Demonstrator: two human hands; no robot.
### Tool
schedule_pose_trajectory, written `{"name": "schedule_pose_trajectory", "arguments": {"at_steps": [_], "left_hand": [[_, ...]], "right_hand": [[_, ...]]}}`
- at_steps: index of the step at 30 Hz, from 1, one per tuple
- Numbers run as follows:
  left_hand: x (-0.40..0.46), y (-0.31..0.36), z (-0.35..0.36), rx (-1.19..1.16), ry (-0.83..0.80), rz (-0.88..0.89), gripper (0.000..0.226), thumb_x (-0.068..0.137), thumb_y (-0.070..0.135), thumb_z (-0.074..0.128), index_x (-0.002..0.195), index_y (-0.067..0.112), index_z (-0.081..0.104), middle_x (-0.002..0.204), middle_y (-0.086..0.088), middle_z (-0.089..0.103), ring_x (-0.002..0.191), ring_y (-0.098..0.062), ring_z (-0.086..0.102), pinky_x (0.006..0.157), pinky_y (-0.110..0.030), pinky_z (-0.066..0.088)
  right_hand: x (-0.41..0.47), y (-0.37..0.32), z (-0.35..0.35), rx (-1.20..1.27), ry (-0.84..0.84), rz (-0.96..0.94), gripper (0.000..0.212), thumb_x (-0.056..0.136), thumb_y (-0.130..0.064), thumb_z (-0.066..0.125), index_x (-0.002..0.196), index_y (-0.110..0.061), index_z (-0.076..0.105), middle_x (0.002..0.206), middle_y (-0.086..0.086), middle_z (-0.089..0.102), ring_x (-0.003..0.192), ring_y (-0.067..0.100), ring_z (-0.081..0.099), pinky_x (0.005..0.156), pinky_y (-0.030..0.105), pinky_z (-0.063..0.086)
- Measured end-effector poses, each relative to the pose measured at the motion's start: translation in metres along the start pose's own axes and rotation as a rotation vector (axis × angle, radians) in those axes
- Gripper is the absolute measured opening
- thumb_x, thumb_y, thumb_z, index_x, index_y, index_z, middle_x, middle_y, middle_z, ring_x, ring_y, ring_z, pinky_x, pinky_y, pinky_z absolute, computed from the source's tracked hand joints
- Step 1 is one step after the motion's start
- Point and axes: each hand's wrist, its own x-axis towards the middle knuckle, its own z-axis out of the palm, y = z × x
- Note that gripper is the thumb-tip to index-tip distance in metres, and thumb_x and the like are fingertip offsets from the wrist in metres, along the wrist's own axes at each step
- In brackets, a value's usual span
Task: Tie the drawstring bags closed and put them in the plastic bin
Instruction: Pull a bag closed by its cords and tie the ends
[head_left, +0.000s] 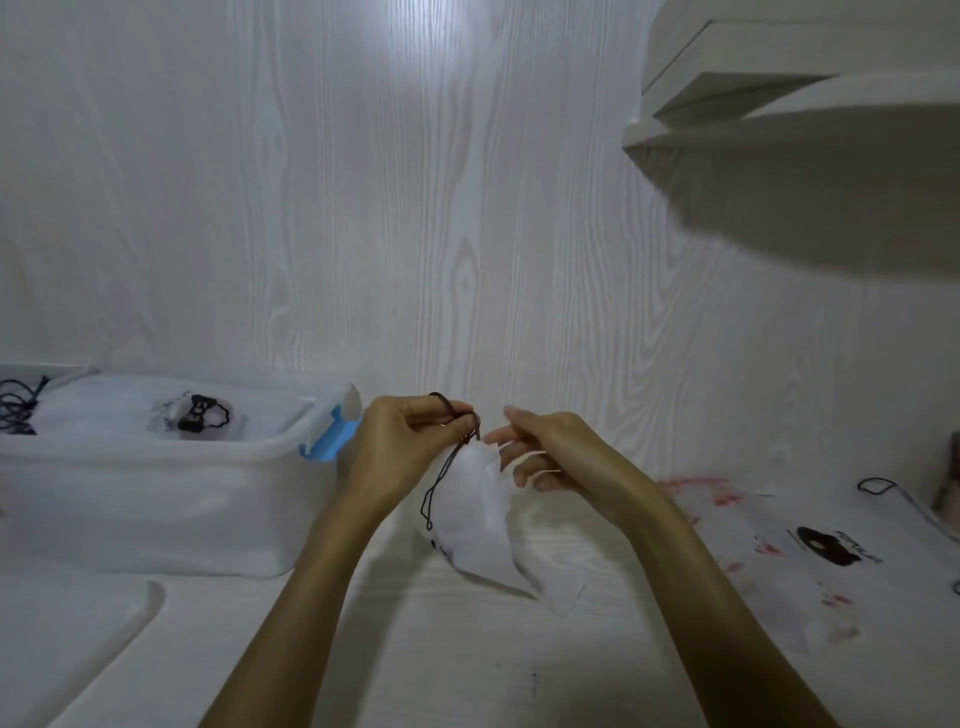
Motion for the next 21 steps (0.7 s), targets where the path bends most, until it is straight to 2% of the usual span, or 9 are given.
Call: {"name": "schedule_pose_trajectory", "arguments": {"at_steps": [2,5,9,12,15,17,21], "left_hand": [[-0.0016,0.0022,0.0014,-0.026,-0.022,0.022,0.01,0.075,0.033,0.078,0.078,0.042,0.075,0.081,0.011,0.075,0.084,-0.009,0.072,0.087,-0.042,0.056],[-0.0029,0.0058,0.0031,-0.053,-0.053,0.057,0.018,0.078,0.018,0.075,0.081,0.036,0.075,0.081,0.008,0.075,0.082,-0.01,0.072,0.086,-0.038,0.057],[-0.0013,0.0033,0.0017,0.006,-0.052,0.096,0.015,0.078,0.022,0.075,0.084,0.036,0.074,0.083,0.013,0.075,0.083,-0.01,0.07,0.084,-0.034,0.057],[-0.0007,0.0013,-0.001,-0.011,-0.097,0.099,0.013,0.077,0.023,0.075,0.089,0.03,0.076,0.082,0.01,0.075,0.083,-0.008,0.07,0.083,-0.027,0.055],[-0.0017,0.0061,-0.0005,-0.054,-0.162,0.113,0.015,0.079,0.016,0.073,0.093,0.019,0.077,0.083,0.007,0.076,0.083,-0.006,0.07,0.076,-0.015,0.051],[-0.0017,0.0077,-0.0003,-0.068,-0.193,0.132,0.014,0.08,0.012,0.072,0.092,0.019,0.076,0.083,0.009,0.076,0.082,-0.003,0.07,0.074,-0.012,0.05],[0.0002,0.0024,-0.0028,-0.06,-0.156,0.121,0.013,0.078,0.016,0.074,0.087,0.024,0.076,0.082,0.006,0.076,0.08,-0.008,0.069,0.077,-0.016,0.052]], "right_hand": [[0.0002,0.0003,0.0002,0.071,0.009,0.06,0.031,0.093,-0.039,0.053,0.102,-0.013,0.067,0.08,0.004,0.07,0.051,0.007,0.055,0.05,0.018,0.038],[0.0012,0.0032,0.0009,0.043,-0.045,0.016,0.029,0.088,-0.036,0.062,0.108,-0.015,0.069,0.078,0.001,0.067,0.046,0.004,0.047,0.046,0.016,0.035],[0.0015,0.0066,0.0014,0.027,0.065,-0.064,0.014,0.085,-0.026,0.068,0.093,-0.016,0.075,0.063,-0.004,0.062,0.041,0.003,0.039,0.044,0.014,0.032],[0.0032,0.0054,-0.001,0.057,0.151,-0.035,0.012,0.085,-0.022,0.066,0.088,-0.013,0.074,0.062,-0.003,0.058,0.044,0.004,0.039,0.045,0.015,0.032],[0.0052,0.0013,0.0032,0.374,0.021,0.082,0.02,0.083,-0.018,0.046,0.067,-0.012,0.057,0.061,-0.001,0.048,0.05,0.009,0.034,0.051,0.022,0.025],[0.0066,0.0021,0.0077,0.576,-0.095,0.122,0.02,0.079,-0.017,0.038,0.061,-0.014,0.045,0.062,-0.001,0.045,0.054,0.011,0.032,0.055,0.025,0.025],[0.0062,0.006,0.003,0.78,-0.158,0.163,0.037,0.084,-0.029,0.045,0.051,-0.017,0.036,0.061,0.0,0.038,0.054,0.014,0.033,0.058,0.027,0.025]]}}
